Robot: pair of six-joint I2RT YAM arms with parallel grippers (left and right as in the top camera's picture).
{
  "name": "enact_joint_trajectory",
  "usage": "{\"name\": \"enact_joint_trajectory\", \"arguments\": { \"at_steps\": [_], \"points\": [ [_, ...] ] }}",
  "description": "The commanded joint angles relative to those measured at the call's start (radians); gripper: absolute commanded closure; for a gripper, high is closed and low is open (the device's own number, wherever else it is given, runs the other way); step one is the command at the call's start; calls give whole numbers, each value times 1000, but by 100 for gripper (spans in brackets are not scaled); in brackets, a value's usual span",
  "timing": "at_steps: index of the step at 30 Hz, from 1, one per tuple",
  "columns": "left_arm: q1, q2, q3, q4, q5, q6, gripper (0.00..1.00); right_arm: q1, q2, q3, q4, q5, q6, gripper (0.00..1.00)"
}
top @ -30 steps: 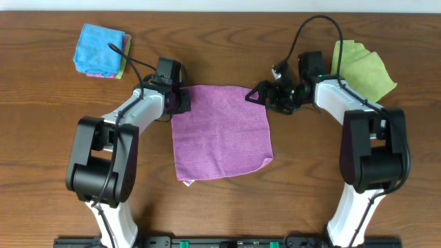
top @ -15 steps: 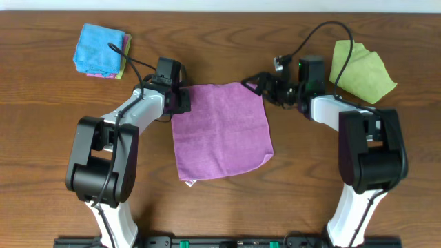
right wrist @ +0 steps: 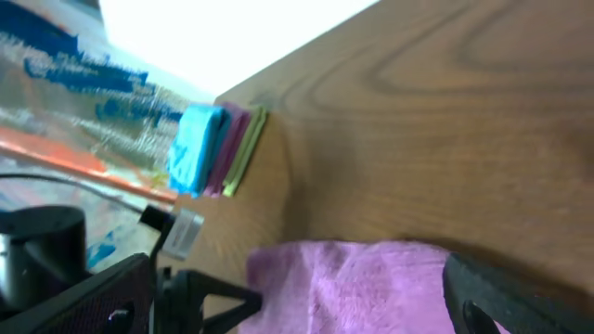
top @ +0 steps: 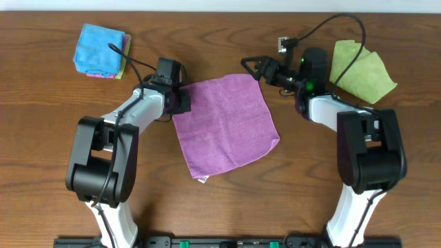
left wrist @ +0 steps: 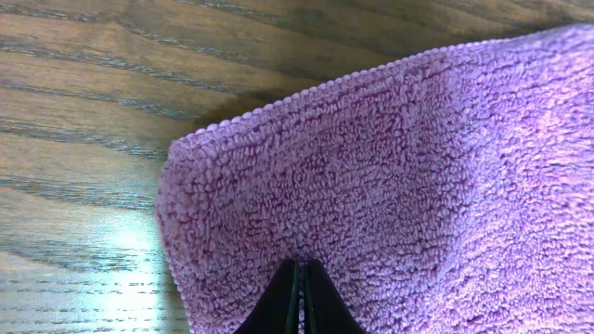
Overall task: Fold the cloth
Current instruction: 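Release the corner and raise the right gripper up and right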
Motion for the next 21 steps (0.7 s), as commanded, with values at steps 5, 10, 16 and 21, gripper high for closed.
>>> {"name": "enact_joint_trajectory", "arguments": {
  "at_steps": [5, 10, 16, 21],
  "points": [
    [-4, 57, -53, -53, -8, 8, 94, -10, 11, 1, 22, 61, -32, 1],
    [-4, 57, -53, -57, -8, 12, 94, -19, 11, 18, -21, -66, -16, 7],
    [-4, 57, -53, -71, -8, 12, 94, -82, 11, 36, -290, -70, -17, 4],
    [-4, 56, -53, -102, -3, 12, 94, -127, 11, 37, -447, -70, -73, 2]
  ]
}}
